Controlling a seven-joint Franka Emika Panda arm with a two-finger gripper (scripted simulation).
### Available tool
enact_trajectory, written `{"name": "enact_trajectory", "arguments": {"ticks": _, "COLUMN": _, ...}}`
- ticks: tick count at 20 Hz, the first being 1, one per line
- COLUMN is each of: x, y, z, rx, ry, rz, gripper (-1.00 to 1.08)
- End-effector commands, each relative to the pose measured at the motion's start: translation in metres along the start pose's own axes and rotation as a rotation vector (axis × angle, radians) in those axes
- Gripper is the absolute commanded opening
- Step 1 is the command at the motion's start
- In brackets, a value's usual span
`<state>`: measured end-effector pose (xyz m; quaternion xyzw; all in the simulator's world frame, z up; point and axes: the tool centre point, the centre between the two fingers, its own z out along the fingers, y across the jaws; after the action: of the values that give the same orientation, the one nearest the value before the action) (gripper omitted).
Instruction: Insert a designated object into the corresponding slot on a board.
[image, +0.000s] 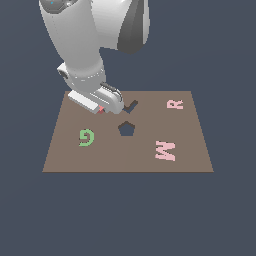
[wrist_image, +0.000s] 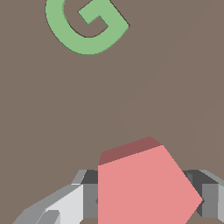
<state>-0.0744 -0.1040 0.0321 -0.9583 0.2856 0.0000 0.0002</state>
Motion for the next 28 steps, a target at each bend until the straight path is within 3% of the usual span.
{"name": "enact_trajectory", "arguments": {"ticks": 1, "x": -0.003, "y": -0.007, "z": -0.001, "rx": 0.0, "ry": 0.0, "rz": 0.051, "gripper": -1.0}}
{"name": "enact_trajectory", "arguments": {"ticks": 14, "x": -0.011, "y": -0.062, "z": -0.004, "rx": 0.001, "ry": 0.0, "rz": 0.429, "gripper": -1.0}}
{"name": "enact_trajectory", "arguments": {"ticks": 28, "x": 0.004, "y": -0.114, "z": -0.008, "rx": 0.001, "ry": 0.0, "rz": 0.8, "gripper": -1.0}}
